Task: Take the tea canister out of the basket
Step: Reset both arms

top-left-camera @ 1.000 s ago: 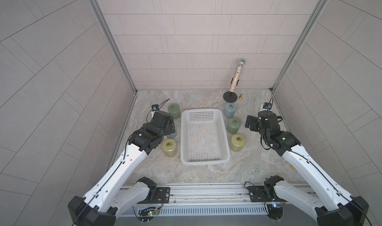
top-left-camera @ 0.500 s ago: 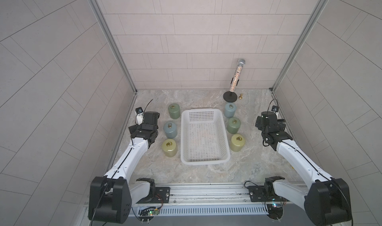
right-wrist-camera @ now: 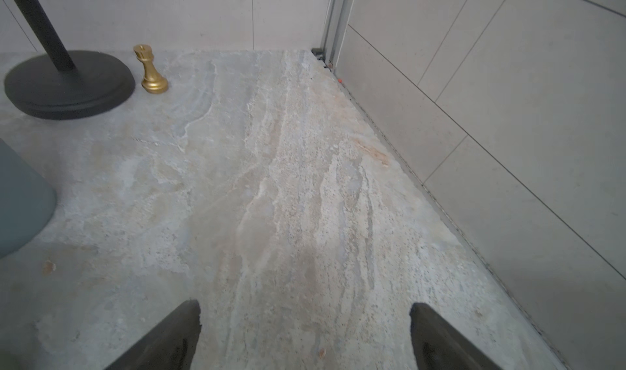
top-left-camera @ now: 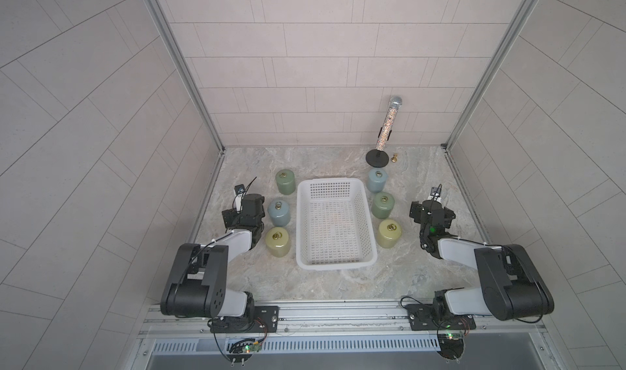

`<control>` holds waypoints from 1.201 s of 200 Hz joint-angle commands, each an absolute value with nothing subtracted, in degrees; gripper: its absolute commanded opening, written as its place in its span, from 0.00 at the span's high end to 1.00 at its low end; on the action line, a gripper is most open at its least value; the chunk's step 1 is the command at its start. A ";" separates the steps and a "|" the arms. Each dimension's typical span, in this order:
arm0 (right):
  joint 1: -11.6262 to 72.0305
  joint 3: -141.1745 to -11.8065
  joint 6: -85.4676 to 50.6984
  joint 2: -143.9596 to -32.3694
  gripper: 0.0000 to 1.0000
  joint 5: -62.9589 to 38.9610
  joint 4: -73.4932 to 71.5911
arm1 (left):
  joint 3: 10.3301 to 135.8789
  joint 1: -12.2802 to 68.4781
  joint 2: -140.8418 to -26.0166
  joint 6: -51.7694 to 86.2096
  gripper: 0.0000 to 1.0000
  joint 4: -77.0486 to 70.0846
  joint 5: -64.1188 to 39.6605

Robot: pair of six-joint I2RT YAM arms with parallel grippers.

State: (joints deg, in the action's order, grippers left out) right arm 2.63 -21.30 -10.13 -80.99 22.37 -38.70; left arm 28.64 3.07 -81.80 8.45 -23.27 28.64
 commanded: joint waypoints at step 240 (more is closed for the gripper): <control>2.09 -20.60 -5.16 -89.82 0.00 13.10 -55.08 | 23.82 1.84 -88.60 2.21 0.00 -46.60 11.51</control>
